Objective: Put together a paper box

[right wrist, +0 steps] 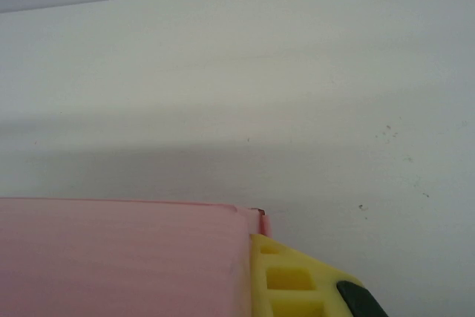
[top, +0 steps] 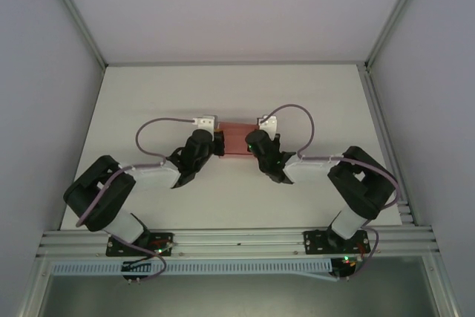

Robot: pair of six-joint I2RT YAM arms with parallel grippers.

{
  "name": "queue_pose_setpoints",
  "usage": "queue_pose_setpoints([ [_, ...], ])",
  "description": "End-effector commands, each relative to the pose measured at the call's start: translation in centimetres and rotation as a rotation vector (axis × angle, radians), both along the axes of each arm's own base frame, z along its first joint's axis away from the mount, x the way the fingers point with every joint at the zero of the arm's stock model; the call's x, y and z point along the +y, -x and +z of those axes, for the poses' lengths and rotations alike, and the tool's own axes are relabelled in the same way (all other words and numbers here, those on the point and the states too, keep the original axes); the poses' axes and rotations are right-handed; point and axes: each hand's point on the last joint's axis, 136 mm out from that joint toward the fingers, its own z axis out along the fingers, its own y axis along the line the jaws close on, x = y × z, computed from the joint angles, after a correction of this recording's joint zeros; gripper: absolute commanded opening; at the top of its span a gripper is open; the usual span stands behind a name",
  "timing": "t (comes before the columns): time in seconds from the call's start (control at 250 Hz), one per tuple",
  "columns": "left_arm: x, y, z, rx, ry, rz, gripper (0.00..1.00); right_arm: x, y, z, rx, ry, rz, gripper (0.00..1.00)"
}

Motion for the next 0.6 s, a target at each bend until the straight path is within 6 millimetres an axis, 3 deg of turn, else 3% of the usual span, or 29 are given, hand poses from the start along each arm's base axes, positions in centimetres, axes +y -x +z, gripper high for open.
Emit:
queue_pose_setpoints([
  [0.0, -1.3, 3.2, -2.8, 0.084, -0.017, -0.093, 0.00, 1.4, 2.0, -1.2, 0.032, -0.010, 0.096, 0.00],
  [0.327, -0.3, 6.3, -4.6, 0.081, -0.126, -0.134, 0.02, -0.4, 4.9, -3.3, 0.022, 0.061, 0.113, 0.00],
  [0.483, -0.1, 7.4, -5.1, 0.101, -0.140, -0.160, 0.13, -1.2, 5.6, -3.5, 0.019, 0.109, 0.098, 0.00],
  [0.595, -0.3, 8.2, -4.8, 0.113, -0.137, -0.181, 0.26, -1.4, 6.0, -3.8, 0.018, 0.126, 0.099, 0.00],
])
